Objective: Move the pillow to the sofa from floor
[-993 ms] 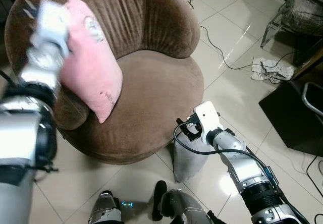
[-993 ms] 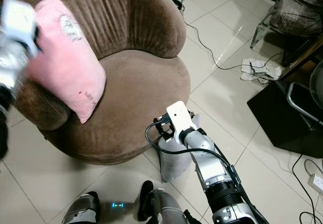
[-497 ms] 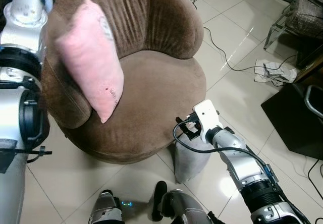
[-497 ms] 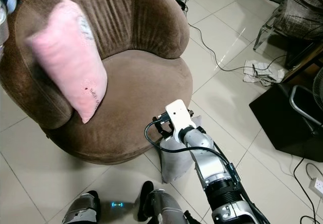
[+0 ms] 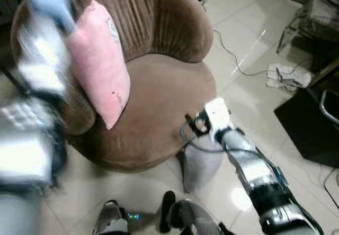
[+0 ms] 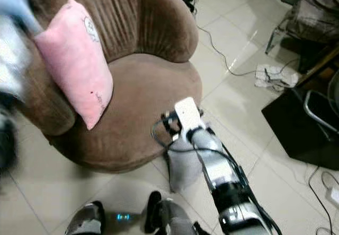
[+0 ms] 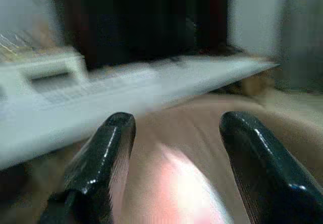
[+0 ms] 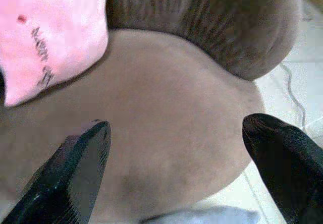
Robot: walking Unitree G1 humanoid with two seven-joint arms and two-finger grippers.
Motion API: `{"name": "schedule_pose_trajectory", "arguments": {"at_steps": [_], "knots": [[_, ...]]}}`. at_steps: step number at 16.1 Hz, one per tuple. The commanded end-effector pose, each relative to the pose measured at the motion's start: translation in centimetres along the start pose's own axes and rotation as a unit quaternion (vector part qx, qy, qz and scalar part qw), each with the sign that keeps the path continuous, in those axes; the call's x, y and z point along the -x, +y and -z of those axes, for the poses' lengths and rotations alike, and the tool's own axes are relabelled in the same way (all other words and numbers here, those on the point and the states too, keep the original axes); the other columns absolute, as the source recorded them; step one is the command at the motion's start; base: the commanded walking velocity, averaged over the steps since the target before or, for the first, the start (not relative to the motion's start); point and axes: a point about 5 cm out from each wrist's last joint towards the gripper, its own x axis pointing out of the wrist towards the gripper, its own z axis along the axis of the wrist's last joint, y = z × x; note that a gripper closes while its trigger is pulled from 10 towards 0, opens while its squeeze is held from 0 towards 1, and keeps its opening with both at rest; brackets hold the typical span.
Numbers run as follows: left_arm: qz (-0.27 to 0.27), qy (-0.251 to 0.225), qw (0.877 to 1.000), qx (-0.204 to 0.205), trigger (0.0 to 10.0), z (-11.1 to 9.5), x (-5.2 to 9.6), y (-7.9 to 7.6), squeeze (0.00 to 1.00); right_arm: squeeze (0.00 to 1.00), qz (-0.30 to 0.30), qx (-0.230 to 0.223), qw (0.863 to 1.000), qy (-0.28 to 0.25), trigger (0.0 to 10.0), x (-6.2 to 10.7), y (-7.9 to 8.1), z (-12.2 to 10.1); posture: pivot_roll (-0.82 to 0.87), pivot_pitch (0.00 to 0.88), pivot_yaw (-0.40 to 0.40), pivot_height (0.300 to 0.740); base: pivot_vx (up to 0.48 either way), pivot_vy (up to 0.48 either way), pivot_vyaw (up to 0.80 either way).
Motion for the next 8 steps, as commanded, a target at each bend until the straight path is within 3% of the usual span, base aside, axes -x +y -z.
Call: {"name": "schedule_pose_trajectory", "arguments": {"at_steps": [1,2,3,4,5,6,7,8], "knots": [[0.027,0.009,1.0,0.005,10.0,0.9,0.5,-1.4,0.0,0.0,0.013,-0.009,1.0,0.009,10.0,0.3,-0.5,0.7,0.01,0.198,-0.188,0.74,0.0,0.0,0.0],[0.029,0.037,0.998,0.041,10.0,3.5,2.6,-3.0,0.0,0.0,0.014,-0.008,1.0,0.012,10.0,0.3,-0.6,1.0,0.01,0.198,-0.188,0.74,0.0,0.0,0.0],[0.033,0.049,0.997,0.056,10.0,4.9,4.2,-3.9,0.0,0.0,0.016,-0.008,1.0,0.014,10.0,0.4,-0.7,1.2,0.01,0.197,-0.187,0.74,0.0,0.0,0.0],[0.044,0.076,0.994,0.066,10.0,7.2,7.6,-5.1,0.0,0.0,0.009,-0.027,0.999,0.022,10.0,1.0,-0.8,1.9,0.02,0.193,-0.186,0.74,0.0,0.0,0.0],[0.051,0.13,0.988,0.06,10.0,10.1,12.7,-5.4,0.0,0.0,-0.025,-0.066,0.997,0.043,10.0,2.7,-0.5,3.5,0.02,0.195,-0.187,0.74,0.0,0.0,0.0],[0.049,0.161,0.983,0.07,10.0,11.4,15.6,-5.3,0.0,0.0,-0.054,-0.073,0.993,0.069,10.0,4.0,-0.3,5.0,0.03,0.201,-0.188,0.74,0.0,0.0,0.0],[0.049,0.202,0.975,0.079,10.0,12.8,19.4,-5.0,0.0,0.0,-0.082,-0.069,0.988,0.114,10.0,6.1,-0.2,7.5,0.03,0.21,-0.192,0.74,0.0,0.0,0.0],[0.056,0.23,0.968,0.09,10.0,13.5,22.1,-5.7,0.0,0.0,-0.072,-0.074,0.983,0.15,10.0,8.0,-0.6,9.7,0.03,0.231,-0.205,0.74,0.0,0.0,0.0]]}}
